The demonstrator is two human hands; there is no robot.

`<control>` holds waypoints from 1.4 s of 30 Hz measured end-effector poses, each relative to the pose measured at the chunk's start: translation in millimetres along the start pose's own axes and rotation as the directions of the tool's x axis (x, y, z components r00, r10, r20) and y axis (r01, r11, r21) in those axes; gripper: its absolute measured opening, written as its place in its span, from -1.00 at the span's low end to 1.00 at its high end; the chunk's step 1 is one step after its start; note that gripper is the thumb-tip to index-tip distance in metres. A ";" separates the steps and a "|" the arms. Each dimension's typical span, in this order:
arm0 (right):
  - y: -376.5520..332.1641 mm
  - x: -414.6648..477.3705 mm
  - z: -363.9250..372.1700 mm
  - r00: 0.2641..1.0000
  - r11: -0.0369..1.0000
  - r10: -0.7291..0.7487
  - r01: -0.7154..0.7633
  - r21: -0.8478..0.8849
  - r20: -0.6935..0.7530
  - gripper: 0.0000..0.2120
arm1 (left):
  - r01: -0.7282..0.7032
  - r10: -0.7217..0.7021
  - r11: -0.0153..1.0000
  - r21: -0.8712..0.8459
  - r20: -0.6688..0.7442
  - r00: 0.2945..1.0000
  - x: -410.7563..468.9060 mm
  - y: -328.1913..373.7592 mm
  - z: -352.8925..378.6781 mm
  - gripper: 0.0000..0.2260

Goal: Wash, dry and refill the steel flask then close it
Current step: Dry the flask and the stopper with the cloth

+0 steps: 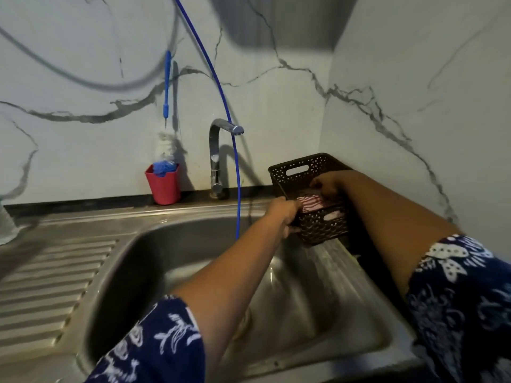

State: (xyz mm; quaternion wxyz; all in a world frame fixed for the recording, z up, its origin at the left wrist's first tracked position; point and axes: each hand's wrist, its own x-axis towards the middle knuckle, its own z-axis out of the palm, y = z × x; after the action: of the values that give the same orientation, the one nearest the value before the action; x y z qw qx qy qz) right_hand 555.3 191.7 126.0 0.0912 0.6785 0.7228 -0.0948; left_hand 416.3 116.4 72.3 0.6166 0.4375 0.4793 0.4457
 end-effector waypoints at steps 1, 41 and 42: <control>4.3 8.2 0.5 0.998 1.000 0.005 -0.003 -0.025 0.061 -0.47 | -0.005 0.005 0.999 -0.033 0.003 1.000 0.9 -3.5 -2.4 -0.73; -141.3 -154.5 19.2 0.899 -0.109 -0.357 0.231 0.967 -0.255 -0.86 | -0.452 0.405 0.839 -0.304 -0.206 0.891 -117.3 15.4 -134.9 -0.83; -151.5 -155.5 27.7 0.896 -0.094 -0.391 0.186 0.978 -0.208 -0.87 | -0.482 0.428 0.828 -0.288 -0.232 0.874 -127.9 14.6 -146.4 -0.87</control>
State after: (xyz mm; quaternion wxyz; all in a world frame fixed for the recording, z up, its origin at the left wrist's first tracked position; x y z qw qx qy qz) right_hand 414.0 25.4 141.8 -0.3870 0.3556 0.5562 -0.6438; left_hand 252.5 12.1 89.0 0.5179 0.3907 0.3249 0.6882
